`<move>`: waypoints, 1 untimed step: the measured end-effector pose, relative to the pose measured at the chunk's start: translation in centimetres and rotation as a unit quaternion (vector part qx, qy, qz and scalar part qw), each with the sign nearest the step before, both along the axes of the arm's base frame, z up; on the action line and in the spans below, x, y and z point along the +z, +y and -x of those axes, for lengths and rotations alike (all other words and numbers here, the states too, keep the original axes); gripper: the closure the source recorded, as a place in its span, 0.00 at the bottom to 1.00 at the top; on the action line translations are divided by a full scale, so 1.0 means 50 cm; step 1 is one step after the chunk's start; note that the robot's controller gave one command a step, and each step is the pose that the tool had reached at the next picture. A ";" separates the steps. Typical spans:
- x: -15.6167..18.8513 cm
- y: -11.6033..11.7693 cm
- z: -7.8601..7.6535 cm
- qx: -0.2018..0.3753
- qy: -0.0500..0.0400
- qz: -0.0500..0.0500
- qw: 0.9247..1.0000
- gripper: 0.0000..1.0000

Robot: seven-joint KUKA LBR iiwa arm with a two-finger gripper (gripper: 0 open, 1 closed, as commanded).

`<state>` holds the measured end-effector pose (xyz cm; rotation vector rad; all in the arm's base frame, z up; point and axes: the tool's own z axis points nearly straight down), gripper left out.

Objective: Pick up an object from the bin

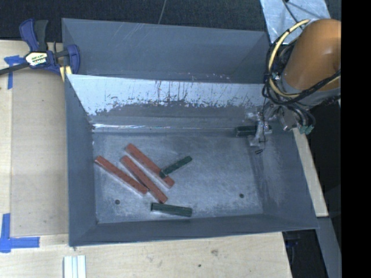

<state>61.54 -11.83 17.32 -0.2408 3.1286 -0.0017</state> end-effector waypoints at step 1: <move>0.175 -0.034 0.013 -0.010 0.000 0.000 1.000 1.00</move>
Offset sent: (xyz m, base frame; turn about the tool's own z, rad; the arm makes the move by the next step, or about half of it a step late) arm -0.0063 -0.0103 0.0960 0.0194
